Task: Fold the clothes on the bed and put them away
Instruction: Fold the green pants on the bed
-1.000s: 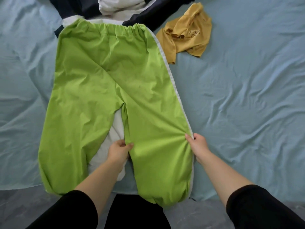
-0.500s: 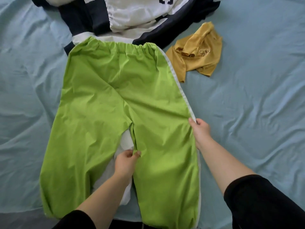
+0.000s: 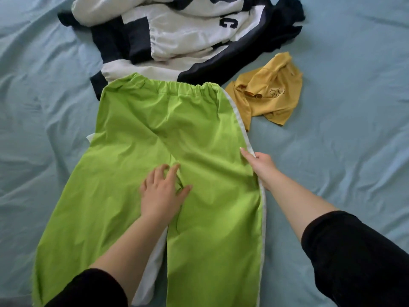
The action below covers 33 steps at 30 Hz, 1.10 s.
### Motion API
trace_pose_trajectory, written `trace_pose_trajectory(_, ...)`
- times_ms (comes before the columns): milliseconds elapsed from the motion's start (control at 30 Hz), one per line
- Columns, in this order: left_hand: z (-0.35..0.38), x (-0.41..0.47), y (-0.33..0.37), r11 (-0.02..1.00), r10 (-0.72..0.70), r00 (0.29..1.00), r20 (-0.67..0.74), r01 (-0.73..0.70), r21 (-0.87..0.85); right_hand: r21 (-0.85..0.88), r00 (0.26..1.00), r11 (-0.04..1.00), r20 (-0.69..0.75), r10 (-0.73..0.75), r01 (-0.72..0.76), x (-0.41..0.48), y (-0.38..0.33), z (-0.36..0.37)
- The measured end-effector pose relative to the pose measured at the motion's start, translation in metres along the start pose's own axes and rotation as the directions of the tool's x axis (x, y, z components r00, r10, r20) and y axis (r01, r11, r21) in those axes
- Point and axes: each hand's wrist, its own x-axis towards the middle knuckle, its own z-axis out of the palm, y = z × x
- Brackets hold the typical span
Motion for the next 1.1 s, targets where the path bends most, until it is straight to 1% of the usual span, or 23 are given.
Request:
trace_pose_trajectory(33, 0.007, 0.01, 0.002, 0.999, -0.021, 0.994, 0.103, 0.017, 0.039, -0.038, 0.999, 0.998, -0.003, -0.047, 0.047, 0.008, -0.006, 0.005)
trace_pose_trajectory(67, 0.015, 0.017, 0.003, 0.997, -0.034, 0.984, 0.176, 0.022, 0.074, -0.09, 0.994, 0.99, -0.011, -0.107, 0.105, 0.016, -0.01, 0.009)
trace_pose_trajectory(133, 0.029, 0.028, 0.002, 0.995, -0.043, 0.975, 0.216, 0.021, 0.102, -0.21, 0.971, 0.955, -0.07, -0.229, 0.21, 0.028, -0.018, 0.01)
trace_pose_trajectory(200, 0.035, 0.032, 0.003, 0.996, -0.029, 0.98, 0.199, 0.012, 0.084, -0.259, 0.943, 0.938, -0.178, -0.282, 0.232, 0.034, -0.024, -0.001)
trace_pose_trajectory(267, 0.036, 0.034, 0.005, 0.996, -0.004, 0.984, 0.18, -0.012, 0.084, -0.271, 0.933, 0.938, -0.225, -0.279, 0.216, 0.037, -0.024, -0.012)
trace_pose_trajectory(333, 0.035, 0.036, 0.008, 0.996, 0.006, 0.982, 0.191, -0.024, 0.091, -0.242, 0.963, 0.954, -0.159, -0.217, 0.175, 0.038, -0.023, -0.018)
trace_pose_trajectory(400, 0.031, 0.041, 0.007, 0.997, 0.003, 0.983, 0.181, -0.018, 0.08, -0.136, 0.985, 0.98, -0.081, -0.155, 0.144, 0.039, -0.033, -0.016)
trace_pose_trajectory(433, 0.029, 0.045, 0.007, 0.997, 0.007, 0.986, 0.165, -0.019, 0.069, -0.106, 0.983, 0.981, -0.076, -0.169, 0.16, 0.041, -0.042, -0.014)
trace_pose_trajectory(500, 0.024, 0.057, 0.006, 0.999, 0.015, 0.99, 0.141, -0.022, 0.043, -0.108, 0.971, 0.97, -0.081, -0.226, 0.216, 0.049, -0.061, -0.004)
trace_pose_trajectory(567, 0.02, 0.068, 0.007, 0.998, 0.012, 0.988, 0.156, -0.021, 0.055, -0.143, 0.967, 0.961, -0.066, -0.248, 0.237, 0.056, -0.072, 0.009)
trace_pose_trajectory(600, 0.02, 0.071, 0.008, 0.997, 0.006, 0.986, 0.168, -0.019, 0.071, -0.188, 0.965, 0.953, -0.064, -0.254, 0.238, 0.059, -0.074, 0.015)
trace_pose_trajectory(667, 0.019, 0.078, 0.007, 0.996, 0.0, 0.984, 0.176, -0.015, 0.084, -0.248, 0.951, 0.935, -0.117, -0.287, 0.252, 0.063, -0.08, 0.019)
trace_pose_trajectory(767, 0.01, 0.097, 0.008, 0.996, 0.009, 0.99, 0.14, -0.02, 0.083, -0.234, 0.904, 0.926, -0.244, -0.351, 0.296, 0.072, -0.103, 0.007)
trace_pose_trajectory(867, 0.001, 0.122, 0.008, 0.994, 0.034, 0.989, 0.141, -0.047, 0.094, -0.297, 0.861, 0.894, -0.289, -0.418, 0.335, 0.086, -0.121, -0.001)
trace_pose_trajectory(900, 0.0, 0.126, 0.007, 0.994, 0.045, 0.986, 0.159, -0.061, 0.095, -0.326, 0.858, 0.891, -0.302, -0.415, 0.316, 0.085, -0.122, 0.001)
trace_pose_trajectory(933, -0.002, 0.128, 0.004, 0.993, 0.056, 0.985, 0.164, -0.073, 0.095, -0.393, 0.847, 0.877, -0.33, -0.416, 0.277, 0.081, -0.12, 0.004)
trace_pose_trajectory(967, -0.003, 0.126, 0.0, 0.993, 0.065, 0.987, 0.148, -0.079, 0.093, -0.502, 0.826, 0.832, -0.347, -0.445, 0.238, 0.075, -0.114, 0.009)
trace_pose_trajectory(1000, -0.006, 0.124, -0.004, 0.993, 0.072, 0.991, 0.11, -0.082, 0.088, -0.617, 0.794, 0.752, -0.327, -0.512, 0.231, 0.067, -0.105, 0.016)
trace_pose_trajectory(1033, -0.009, 0.123, -0.009, 0.993, 0.077, 0.995, 0.057, -0.082, 0.081, -0.702, 0.76, 0.657, -0.26, -0.595, 0.275, 0.059, -0.097, 0.026)
trace_pose_trajectory(1067, -0.014, 0.124, -0.014, 0.994, 0.08, 0.997, 0.002, -0.08, 0.077, -0.754, 0.738, 0.563, -0.16, -0.656, 0.337, 0.05, -0.09, 0.037)
trace_pose_trajectory(1100, -0.022, 0.129, -0.019, 0.993, 0.084, 0.995, -0.045, -0.08, 0.084, -0.782, 0.731, 0.483, -0.051, -0.68, 0.394, 0.044, -0.087, 0.05)
